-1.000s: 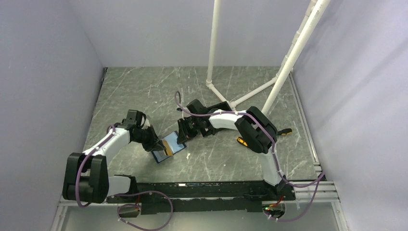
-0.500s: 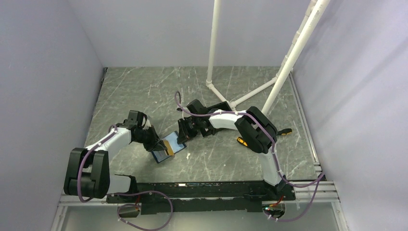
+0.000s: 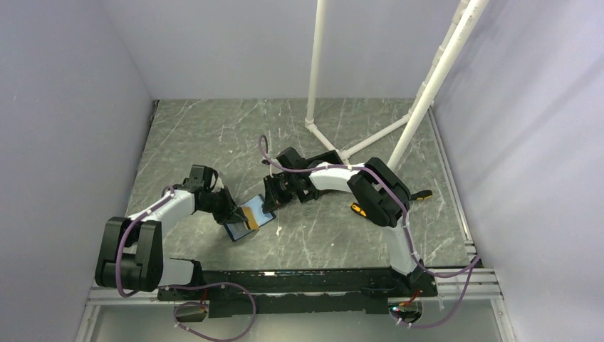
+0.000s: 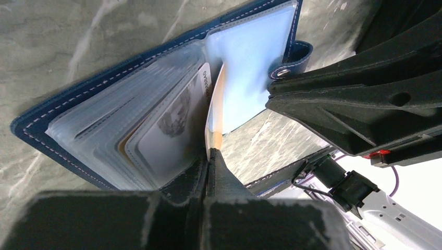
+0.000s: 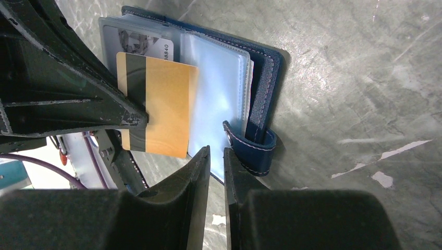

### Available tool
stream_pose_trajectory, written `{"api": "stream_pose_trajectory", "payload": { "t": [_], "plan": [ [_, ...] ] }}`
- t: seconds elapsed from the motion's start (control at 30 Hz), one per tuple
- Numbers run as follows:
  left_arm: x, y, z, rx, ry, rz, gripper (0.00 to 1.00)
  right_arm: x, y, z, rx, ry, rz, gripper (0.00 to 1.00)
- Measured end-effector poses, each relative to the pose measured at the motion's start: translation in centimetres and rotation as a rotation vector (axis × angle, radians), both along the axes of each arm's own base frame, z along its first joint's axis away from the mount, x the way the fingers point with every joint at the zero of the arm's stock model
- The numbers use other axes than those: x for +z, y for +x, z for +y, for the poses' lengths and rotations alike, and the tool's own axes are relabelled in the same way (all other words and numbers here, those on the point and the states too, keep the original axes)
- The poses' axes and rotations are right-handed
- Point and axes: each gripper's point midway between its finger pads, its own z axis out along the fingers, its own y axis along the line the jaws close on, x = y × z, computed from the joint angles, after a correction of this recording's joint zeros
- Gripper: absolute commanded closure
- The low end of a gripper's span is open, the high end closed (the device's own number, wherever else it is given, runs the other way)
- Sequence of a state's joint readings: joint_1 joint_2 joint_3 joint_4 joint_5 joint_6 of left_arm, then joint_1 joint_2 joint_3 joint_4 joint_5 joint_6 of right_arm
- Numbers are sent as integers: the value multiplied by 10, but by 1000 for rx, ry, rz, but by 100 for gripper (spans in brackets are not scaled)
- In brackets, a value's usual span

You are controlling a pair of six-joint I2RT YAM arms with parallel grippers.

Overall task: Put the credit cards into the card holder
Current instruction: Insert the credit card into the card holder.

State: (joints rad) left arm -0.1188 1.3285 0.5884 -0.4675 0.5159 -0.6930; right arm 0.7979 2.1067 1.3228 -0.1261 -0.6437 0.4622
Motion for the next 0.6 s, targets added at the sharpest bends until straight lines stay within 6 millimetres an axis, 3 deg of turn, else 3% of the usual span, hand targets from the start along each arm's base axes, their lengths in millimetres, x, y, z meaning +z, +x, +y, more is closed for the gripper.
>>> {"api": "stream_pose_trajectory", "payload": {
  "t": [0.6],
  "plan": [
    [-2,5,4,94,-31,-50,100,-1,-1,1,7,5,7,83]
  ]
}}
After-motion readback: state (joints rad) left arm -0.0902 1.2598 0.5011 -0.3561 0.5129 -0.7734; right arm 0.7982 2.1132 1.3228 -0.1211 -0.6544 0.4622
